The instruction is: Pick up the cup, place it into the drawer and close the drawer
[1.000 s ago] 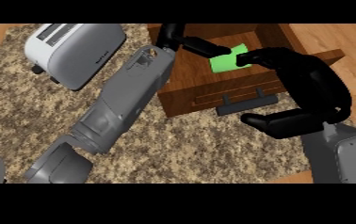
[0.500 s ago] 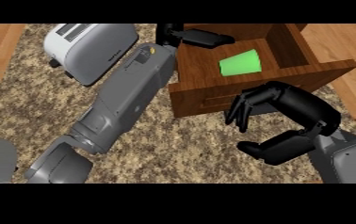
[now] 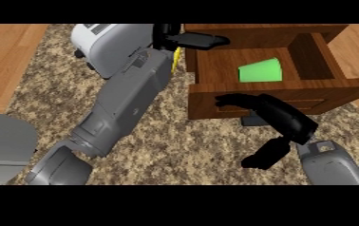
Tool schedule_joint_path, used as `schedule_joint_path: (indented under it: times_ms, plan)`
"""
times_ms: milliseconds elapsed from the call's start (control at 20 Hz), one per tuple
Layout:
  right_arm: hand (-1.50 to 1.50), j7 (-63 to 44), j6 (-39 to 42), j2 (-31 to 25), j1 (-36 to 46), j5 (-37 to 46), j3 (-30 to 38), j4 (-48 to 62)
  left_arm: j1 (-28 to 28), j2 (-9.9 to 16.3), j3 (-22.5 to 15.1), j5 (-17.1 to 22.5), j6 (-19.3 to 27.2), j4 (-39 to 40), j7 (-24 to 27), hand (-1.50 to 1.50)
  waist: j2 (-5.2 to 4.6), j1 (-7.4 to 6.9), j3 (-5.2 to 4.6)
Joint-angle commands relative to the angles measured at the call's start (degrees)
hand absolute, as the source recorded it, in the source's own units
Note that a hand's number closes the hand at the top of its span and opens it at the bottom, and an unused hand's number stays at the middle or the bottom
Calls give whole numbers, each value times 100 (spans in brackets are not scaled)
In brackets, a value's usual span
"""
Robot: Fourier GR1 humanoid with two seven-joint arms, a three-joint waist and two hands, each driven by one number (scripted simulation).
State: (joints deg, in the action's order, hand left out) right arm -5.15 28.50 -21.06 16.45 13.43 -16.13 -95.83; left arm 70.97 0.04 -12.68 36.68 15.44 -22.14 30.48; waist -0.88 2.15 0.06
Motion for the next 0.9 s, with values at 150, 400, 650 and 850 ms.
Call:
schedule_joint_path:
  times_ms: [150,400,650,850]
  plan:
    - [-150,1129,-670,169,218,1391,-582,2124,-541,-3,92,84,-269,-343,169,-150,42,-361,2]
    - [150,1384,-1118,505,1241,1748,-360,4024,-1108,239,108,84,-451,-740,264,-150,25,-680,6]
    - [150,2532,-1688,430,1811,1681,191,5314,-1420,570,63,122,-749,-1282,-29,-150,13,-811,19]
    - [150,2820,-1963,388,2531,1577,647,6082,-1608,807,62,122,-979,-1416,-83,-150,-61,-912,24]
